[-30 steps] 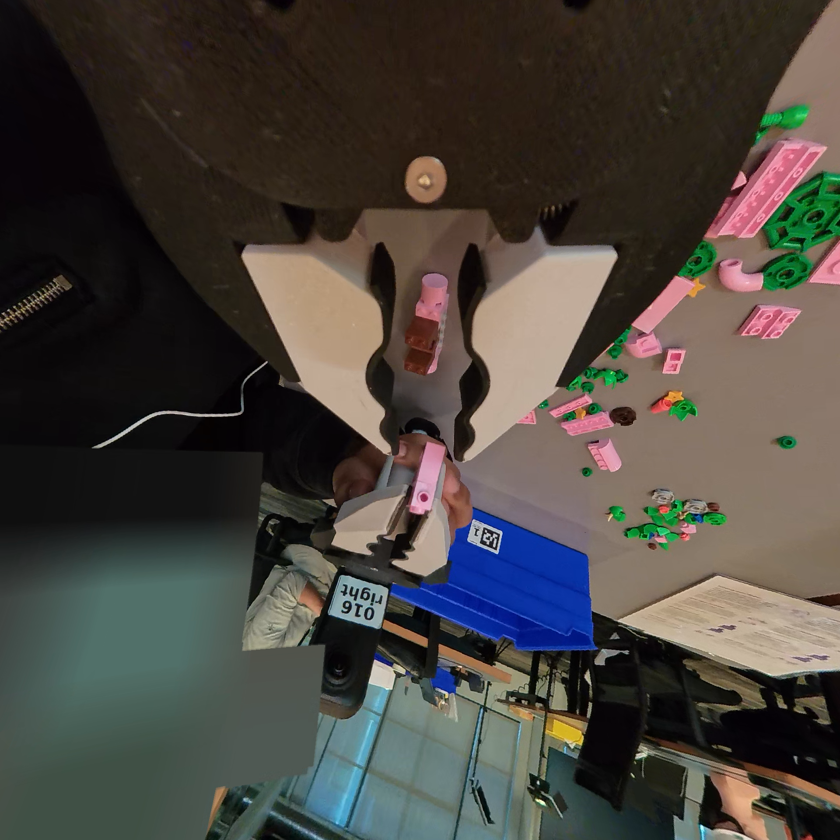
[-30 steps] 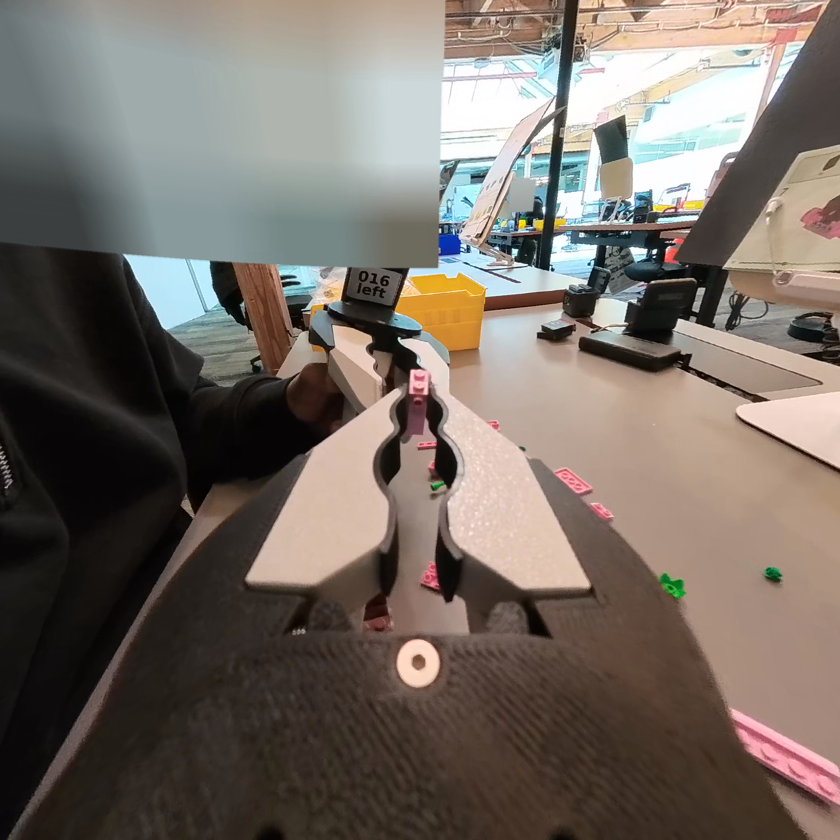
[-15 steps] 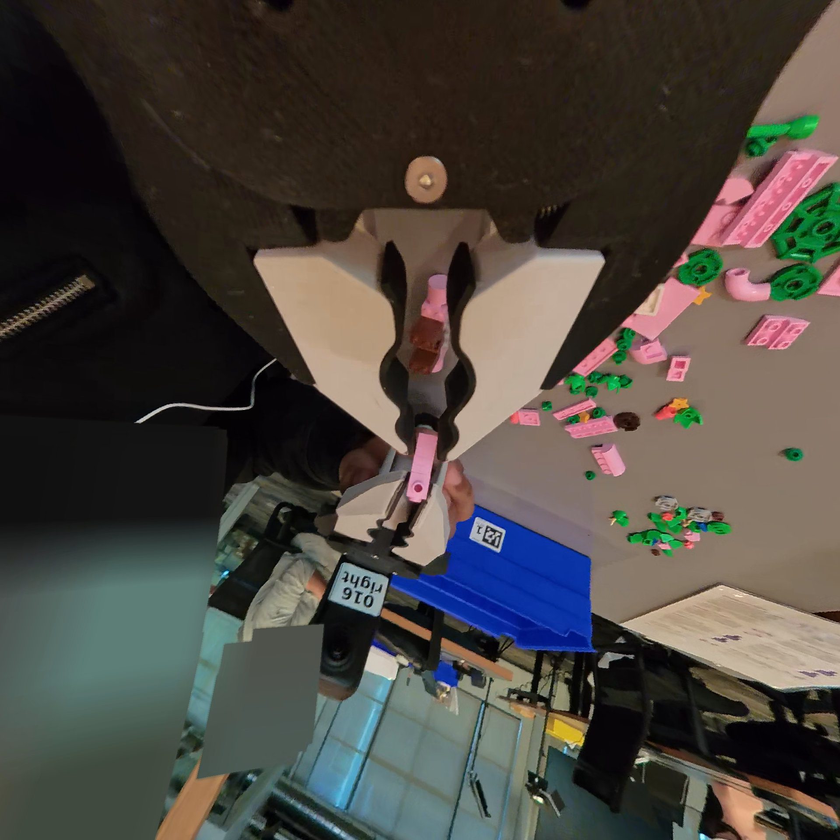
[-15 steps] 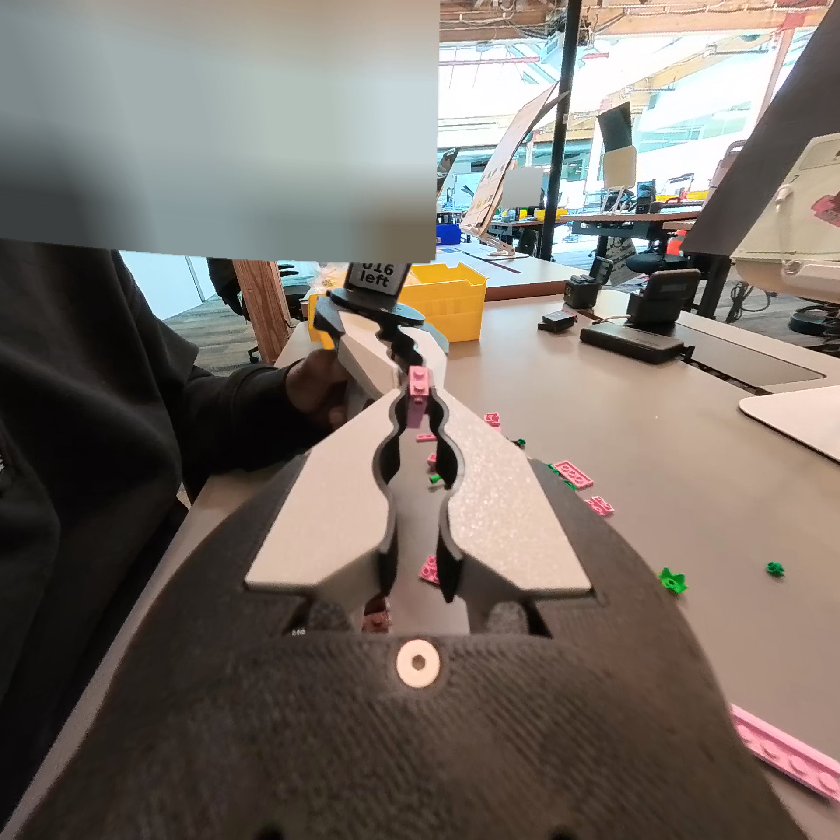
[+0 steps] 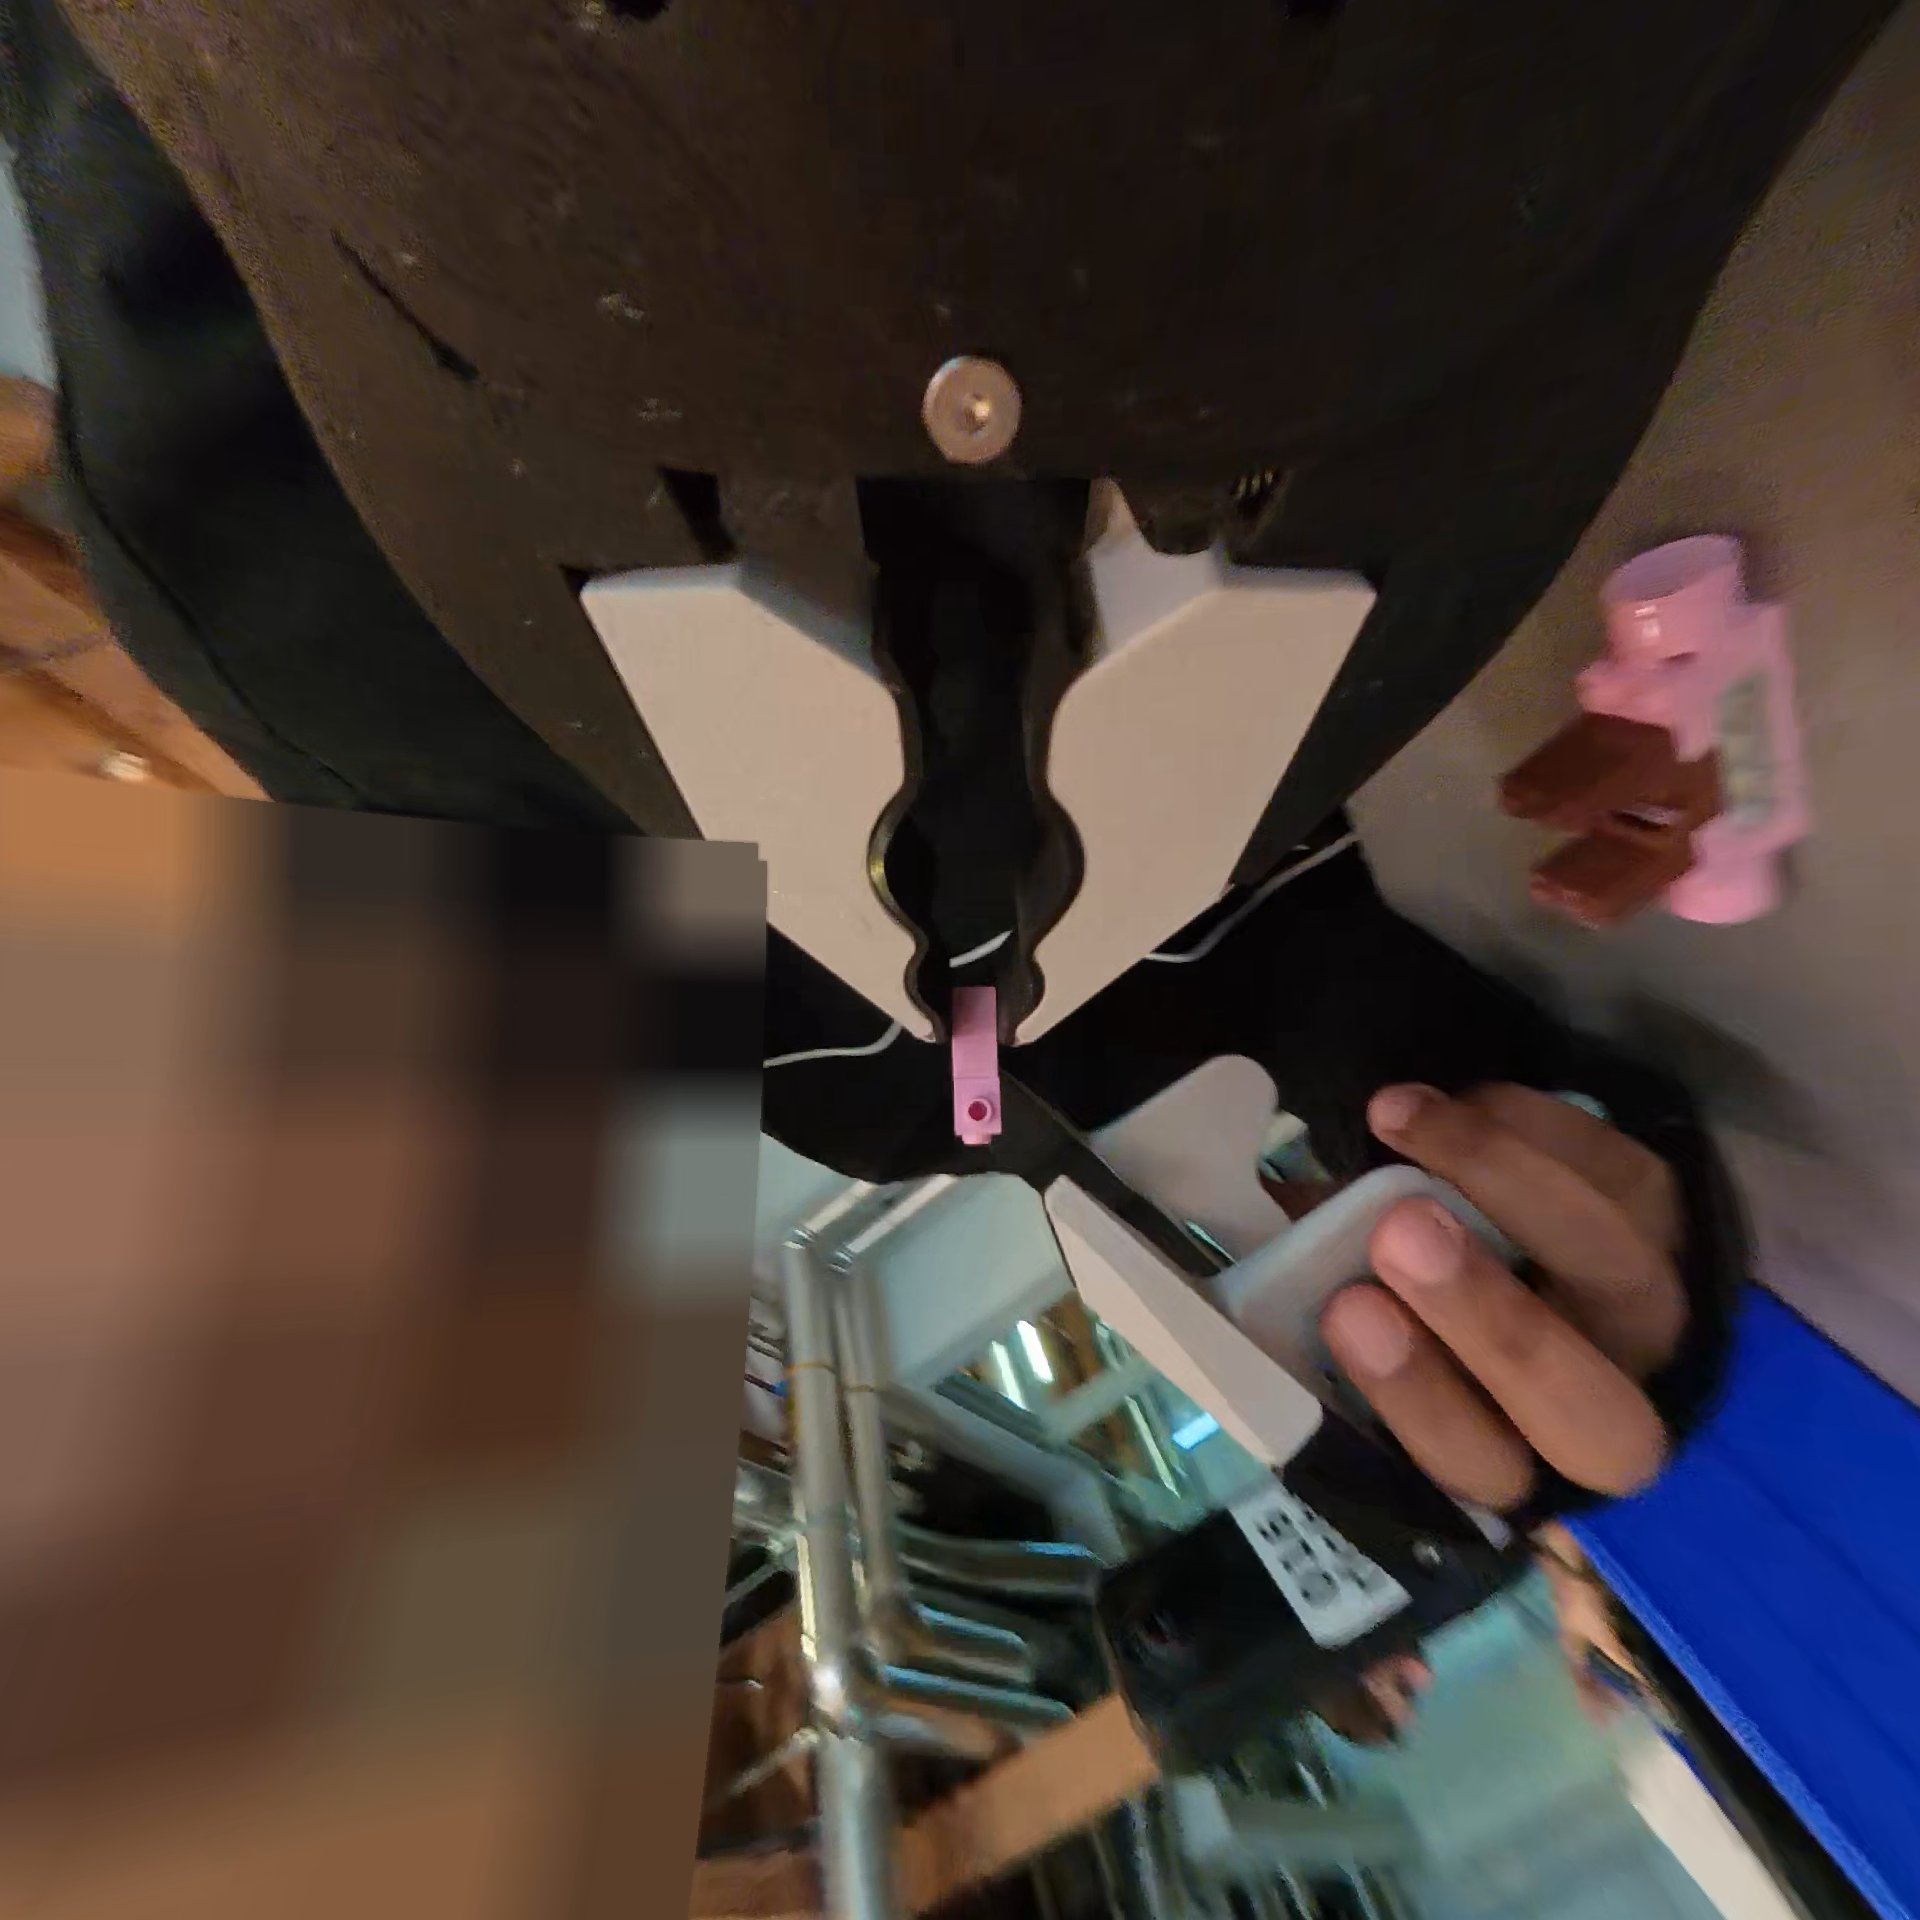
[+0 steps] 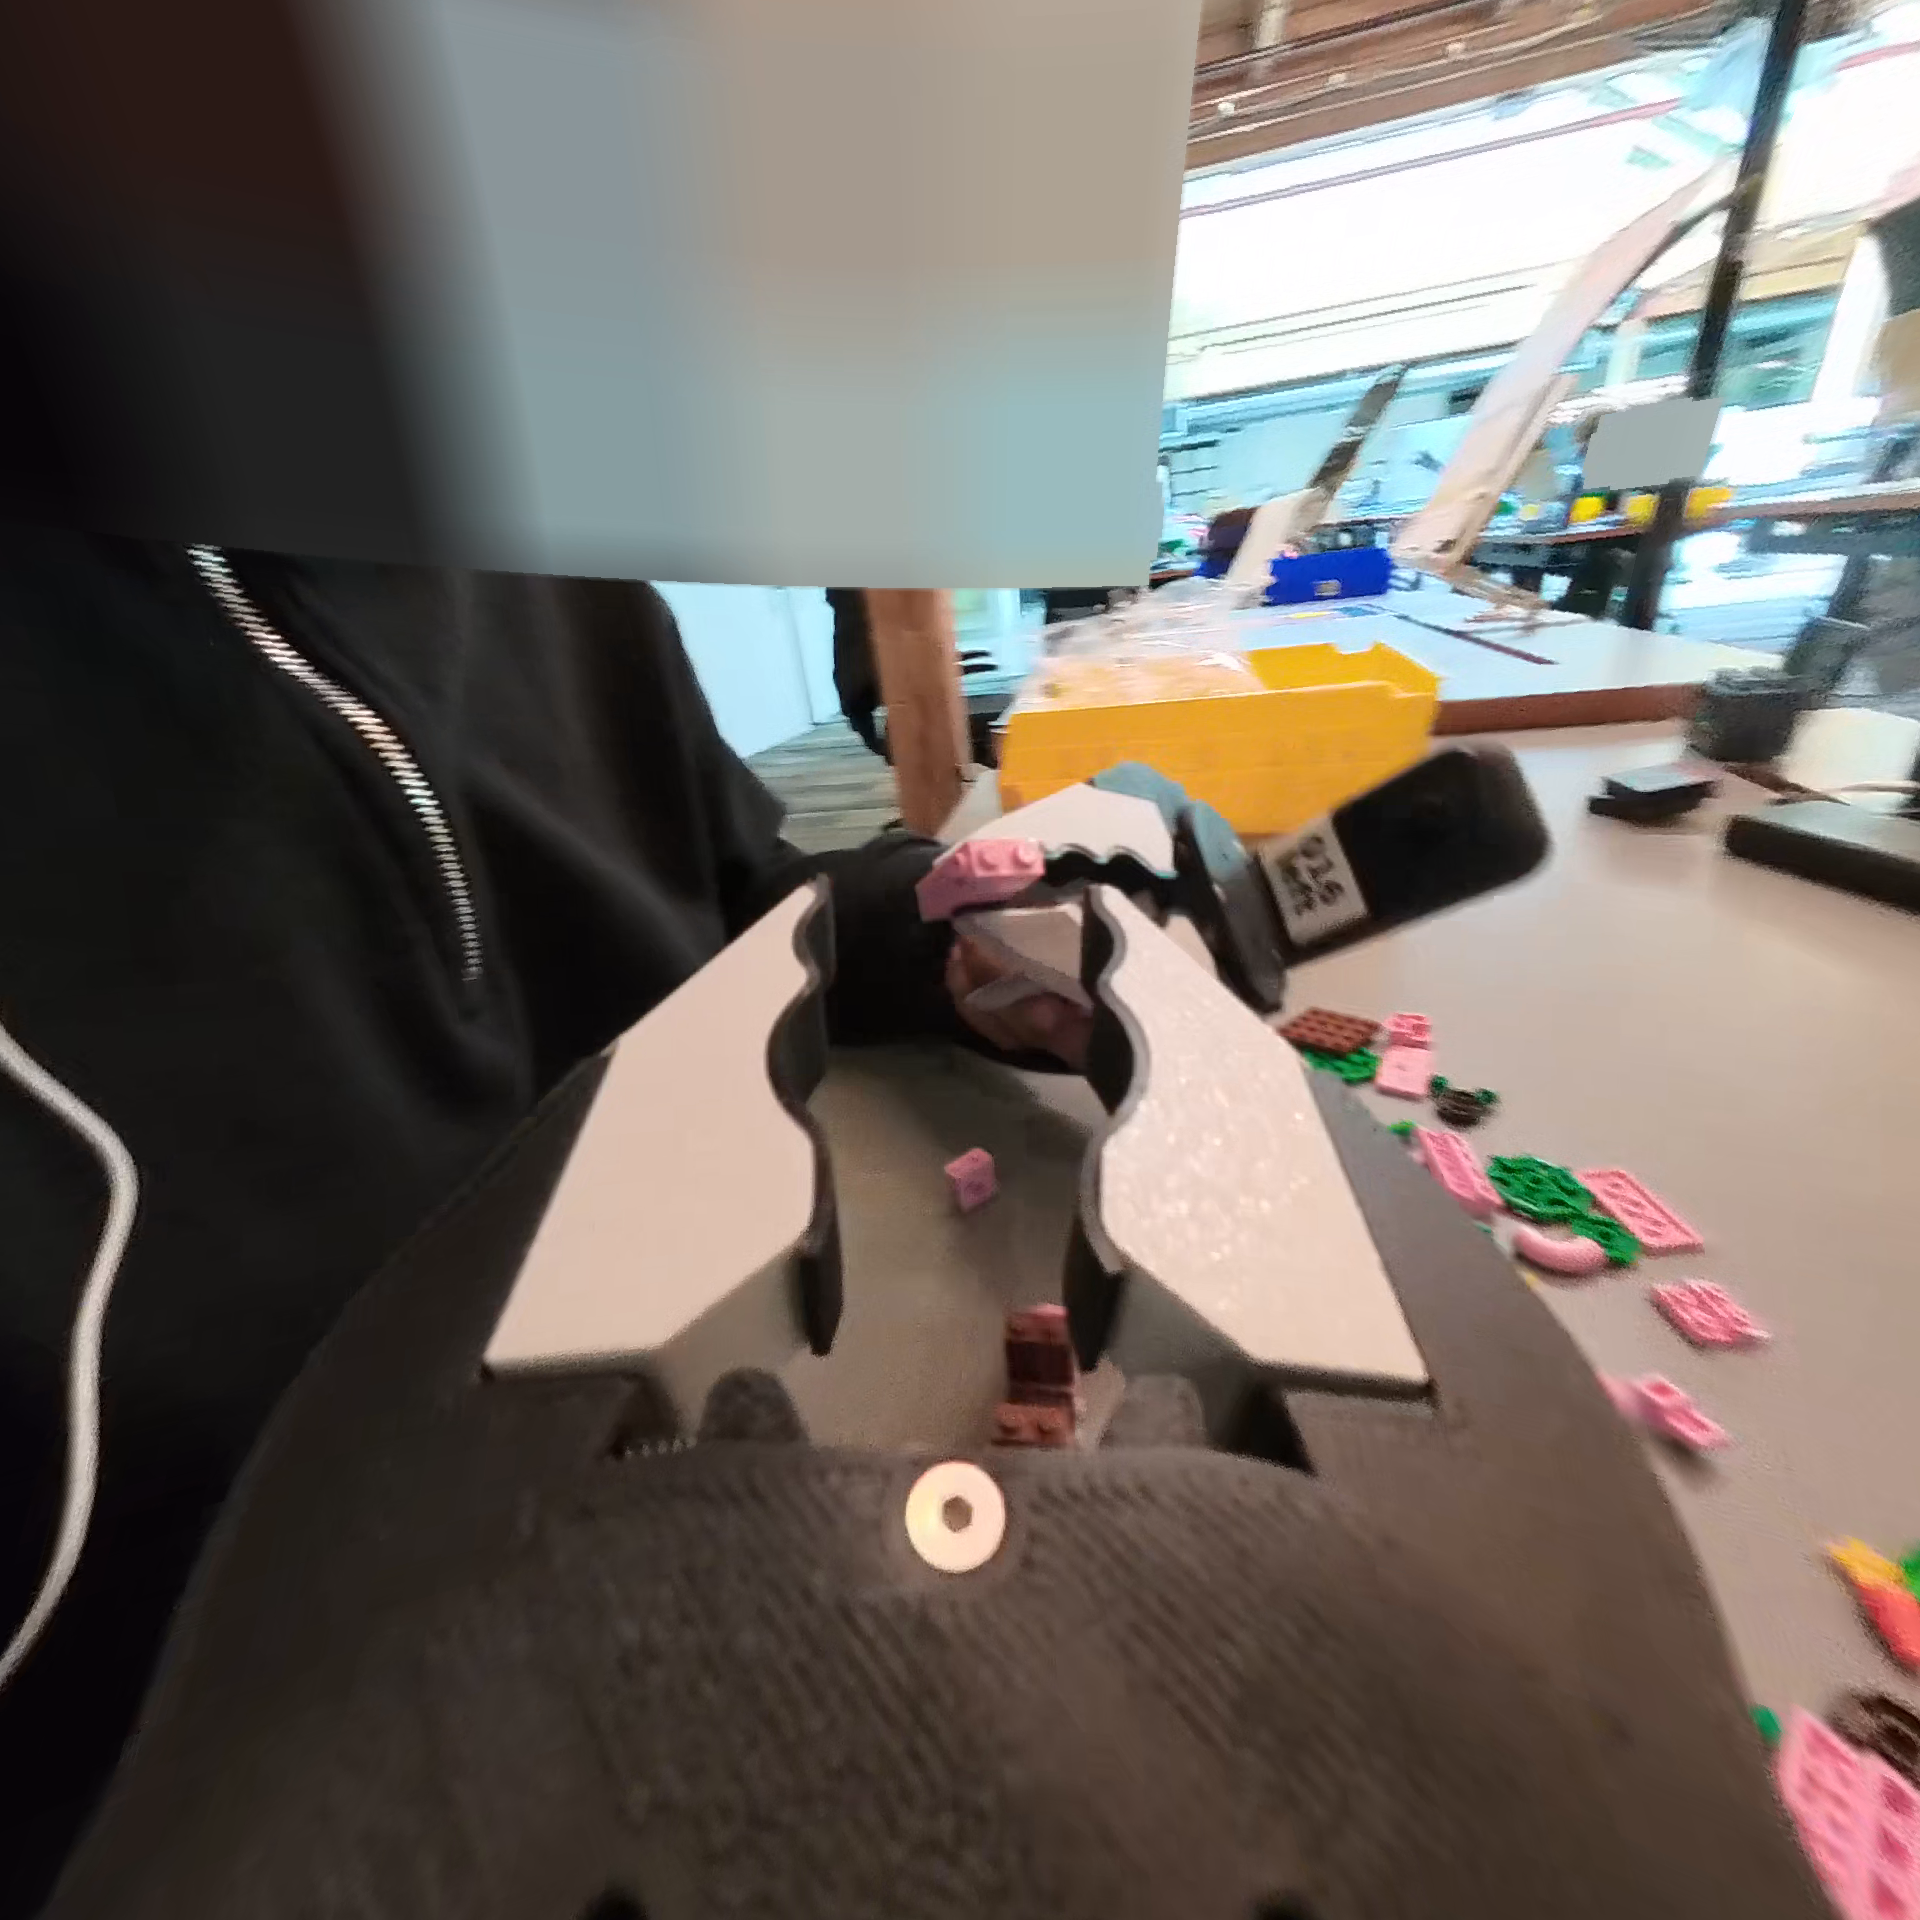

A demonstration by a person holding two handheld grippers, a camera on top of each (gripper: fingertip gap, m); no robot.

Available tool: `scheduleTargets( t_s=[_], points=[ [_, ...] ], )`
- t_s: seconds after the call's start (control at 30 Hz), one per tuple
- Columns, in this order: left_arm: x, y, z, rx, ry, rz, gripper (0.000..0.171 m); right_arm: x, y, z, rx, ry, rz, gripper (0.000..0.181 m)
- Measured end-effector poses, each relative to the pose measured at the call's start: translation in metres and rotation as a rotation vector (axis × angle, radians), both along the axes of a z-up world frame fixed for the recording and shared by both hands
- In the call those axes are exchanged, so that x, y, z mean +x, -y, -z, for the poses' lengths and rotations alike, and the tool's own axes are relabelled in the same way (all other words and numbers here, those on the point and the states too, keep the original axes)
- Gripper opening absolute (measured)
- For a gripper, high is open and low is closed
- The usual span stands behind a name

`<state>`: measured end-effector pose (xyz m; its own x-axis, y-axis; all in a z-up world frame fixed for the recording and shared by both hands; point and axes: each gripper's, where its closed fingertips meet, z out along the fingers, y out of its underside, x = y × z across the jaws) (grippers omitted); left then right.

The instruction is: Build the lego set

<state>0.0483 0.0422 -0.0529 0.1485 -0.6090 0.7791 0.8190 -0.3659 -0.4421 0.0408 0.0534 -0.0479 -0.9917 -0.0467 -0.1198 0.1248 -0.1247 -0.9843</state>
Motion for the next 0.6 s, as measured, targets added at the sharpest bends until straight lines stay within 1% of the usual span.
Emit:
scheduleTargets(
  t_s=[0.07,0.13,0.2,0.27,0.37,0.43,0.6],
  points=[
    [0.015,0.0,0.001,-0.003,0.008,0.091,0.005,0.011,0.0,-0.003,-0.013,-0.027,-0.051,0.04],
    [0.026,-0.002,0.007,-0.041,-0.019,0.149,0.005,0.021,0.001,-0.002,0.012,-0.063,-0.084,0.037],
    [0.034,-0.002,0.012,-0.064,-0.023,0.195,0.005,0.03,0.004,0.005,0.075,-0.086,-0.12,0.031],
    [0.04,-0.002,0.017,-0.093,-0.026,0.233,0.006,0.035,0.006,0.013,0.156,-0.105,-0.132,0.03],
    [0.045,-0.003,0.021,-0.114,-0.04,0.258,0.005,0.04,0.004,0.018,0.197,-0.113,-0.151,0.025],
    [0.046,-0.003,0.023,-0.126,-0.044,0.26,0.006,0.043,0.003,0.019,0.208,-0.113,-0.173,0.016],
    [0.049,-0.003,0.027,-0.151,-0.058,0.277,0.005,0.046,0.005,0.025,0.238,-0.103,-0.189,0.018]
  ],
)
